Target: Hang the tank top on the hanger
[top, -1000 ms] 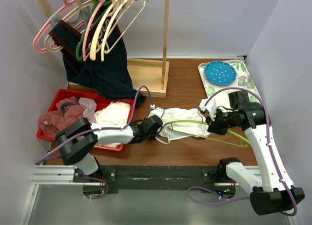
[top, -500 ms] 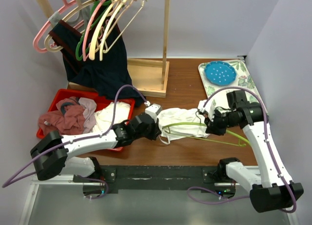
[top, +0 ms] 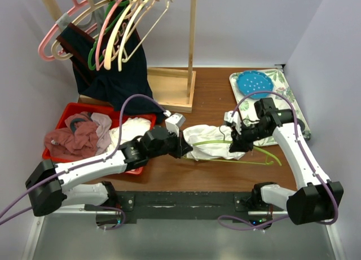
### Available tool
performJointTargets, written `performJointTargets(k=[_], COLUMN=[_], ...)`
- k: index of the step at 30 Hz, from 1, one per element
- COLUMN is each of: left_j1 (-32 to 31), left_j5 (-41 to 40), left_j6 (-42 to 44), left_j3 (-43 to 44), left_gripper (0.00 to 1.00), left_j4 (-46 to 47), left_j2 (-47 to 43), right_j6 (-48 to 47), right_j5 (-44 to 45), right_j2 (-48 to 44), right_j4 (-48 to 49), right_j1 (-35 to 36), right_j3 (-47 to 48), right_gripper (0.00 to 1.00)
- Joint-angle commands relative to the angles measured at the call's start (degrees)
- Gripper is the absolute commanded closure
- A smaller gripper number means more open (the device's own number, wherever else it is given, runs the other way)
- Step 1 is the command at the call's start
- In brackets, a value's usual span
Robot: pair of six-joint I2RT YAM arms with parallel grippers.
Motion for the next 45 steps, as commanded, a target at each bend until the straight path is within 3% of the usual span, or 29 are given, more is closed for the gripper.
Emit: performJointTargets(k=[1, 8, 9, 10, 12, 13, 17, 20, 23, 27, 33, 38, 41, 43, 44, 45], left_j1=[2.2, 2.4, 2.5, 2.6, 3.0, 3.3, 4.4, 4.5, 4.5, 4.5, 4.5, 4.5, 4.5, 4.5, 4.5, 4.5], left_j5=[2.3, 10.8, 11.1, 10.8, 8.5, 8.2, 2.8, 0.5, 1.8, 13.9, 27.8, 34.4, 34.0, 34.0, 33.9, 33.2], left_j6=[-0.1, 4.0, 4.5, 6.4, 9.0, 12.7, 23.9, 35.4, 45.6, 53.9, 55.8, 54.4, 51.6, 50.2, 49.7, 48.7], left_j3=[1.7, 8.7, 9.2, 10.7, 12.5, 14.3, 19.2, 18.8, 14.8, 9.8, 12.1, 13.9, 14.0, 13.9, 13.9, 13.5], left_gripper=[1.00, 1.00, 0.96, 0.81, 0.61, 0.44, 0.18, 0.00, 0.00, 0.00, 0.01, 0.05, 0.15, 0.29, 0.37, 0.56], left_j4=[1.7, -0.6, -2.7, -4.0, -10.2, -12.1, -23.4, -25.6, -24.2, -19.0, -13.9, -11.3, -10.1, -10.3, -10.3, -10.4], left_j2=[-3.1, -1.6, -1.7, -1.9, -3.1, -3.9, -8.3, -12.2, -15.6, -16.3, -7.1, -0.3, 2.5, 3.9, 4.5, 4.6], right_j6=[-5.5, -8.0, -8.1, -8.2, -8.0, -7.8, -7.0, -9.4, -15.8, -20.5, -17.5, -17.0, -17.0, -16.7, -16.5, -15.8], right_j5=[-7.5, -13.4, -13.8, -14.2, -14.9, -15.0, -15.7, -17.1, -18.5, -17.4, -14.0, -12.4, -12.0, -11.5, -11.3, -10.6], right_j2=[-0.1, 3.2, 3.5, 3.9, 3.7, 3.4, 2.2, 2.8, 4.6, 6.8, 7.4, 8.4, 8.3, 8.2, 8.0, 7.5], right_j4=[-2.0, -2.7, -2.6, -2.6, -2.5, -2.1, -0.4, -2.6, -8.2, -11.5, -8.3, -8.3, -8.4, -8.1, -7.5, -7.0], right_j1=[0.0, 0.0, 0.0, 0.1, 0.0, 0.0, 0.0, 0.0, 0.5, 3.5, 8.7, 9.4, 9.4, 9.4, 9.5, 9.4], right_j3=[1.6, 4.0, 4.4, 4.6, 5.1, 5.1, 4.5, 5.1, 6.5, 7.7, 8.5, 10.9, 11.2, 11.0, 10.6, 10.4], right_gripper=[1.00, 1.00, 1.00, 1.00, 1.00, 1.00, 1.00, 1.00, 1.00, 1.00, 1.00, 1.00, 1.00, 1.00, 1.00, 1.00])
